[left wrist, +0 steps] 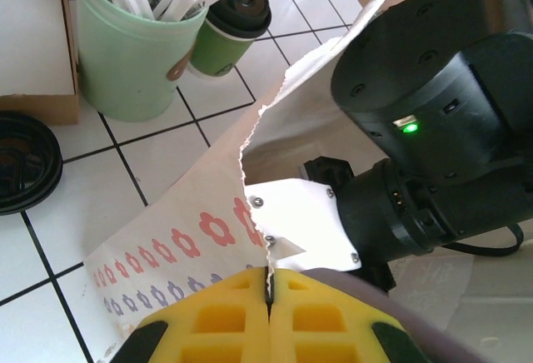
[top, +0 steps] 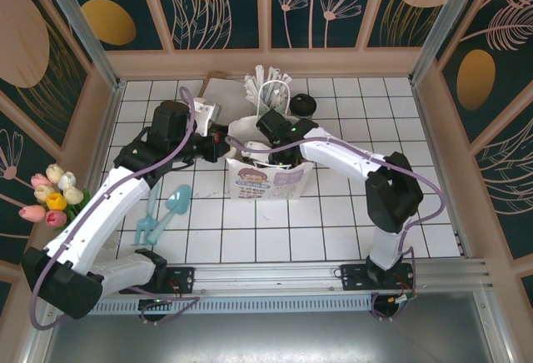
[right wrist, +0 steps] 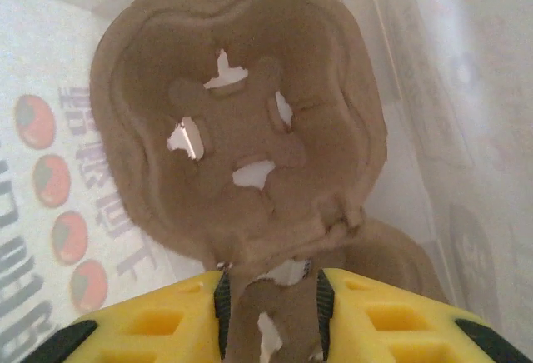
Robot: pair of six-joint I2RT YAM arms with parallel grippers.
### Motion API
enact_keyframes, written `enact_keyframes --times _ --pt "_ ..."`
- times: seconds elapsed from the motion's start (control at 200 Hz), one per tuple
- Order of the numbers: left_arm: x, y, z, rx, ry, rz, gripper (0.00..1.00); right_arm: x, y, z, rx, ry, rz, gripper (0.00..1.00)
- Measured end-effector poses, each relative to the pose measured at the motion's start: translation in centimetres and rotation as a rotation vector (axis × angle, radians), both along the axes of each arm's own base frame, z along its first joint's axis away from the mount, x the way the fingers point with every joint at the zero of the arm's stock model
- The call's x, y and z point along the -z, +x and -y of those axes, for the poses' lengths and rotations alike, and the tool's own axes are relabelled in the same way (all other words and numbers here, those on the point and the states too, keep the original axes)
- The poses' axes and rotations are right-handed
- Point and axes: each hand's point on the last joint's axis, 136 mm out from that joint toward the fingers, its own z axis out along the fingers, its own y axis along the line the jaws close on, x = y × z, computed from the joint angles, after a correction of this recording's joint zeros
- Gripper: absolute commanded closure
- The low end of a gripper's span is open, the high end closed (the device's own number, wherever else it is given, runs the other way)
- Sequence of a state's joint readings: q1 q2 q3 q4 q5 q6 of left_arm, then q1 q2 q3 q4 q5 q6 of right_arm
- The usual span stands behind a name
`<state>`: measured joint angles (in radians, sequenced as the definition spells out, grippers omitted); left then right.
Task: Pack the takeout coffee
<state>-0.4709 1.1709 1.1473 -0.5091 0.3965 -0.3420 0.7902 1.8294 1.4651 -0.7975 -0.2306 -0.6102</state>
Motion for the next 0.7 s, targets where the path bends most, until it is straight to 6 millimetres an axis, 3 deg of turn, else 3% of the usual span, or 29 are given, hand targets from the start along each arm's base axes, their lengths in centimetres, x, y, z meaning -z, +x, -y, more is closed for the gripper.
enact_keyframes --times 0.15,0.485,0.701 --pt "0.7 0.1 -0.1 -0.005 0.015 -0.024 1.00 0.8 0.4 -0.1 -0.023 -0.020 0.018 0.78" --pt "1.0 0.2 -0.2 -0.009 0.021 -0.029 1.00 1.1 0.9 0.1 -0.032 -0.039 0.046 0.79" --pt "1.5 0.6 -0.4 -0.023 0.031 -0.041 1.00 3.4 2.7 0.6 -0.007 -0.101 0.115 0.80"
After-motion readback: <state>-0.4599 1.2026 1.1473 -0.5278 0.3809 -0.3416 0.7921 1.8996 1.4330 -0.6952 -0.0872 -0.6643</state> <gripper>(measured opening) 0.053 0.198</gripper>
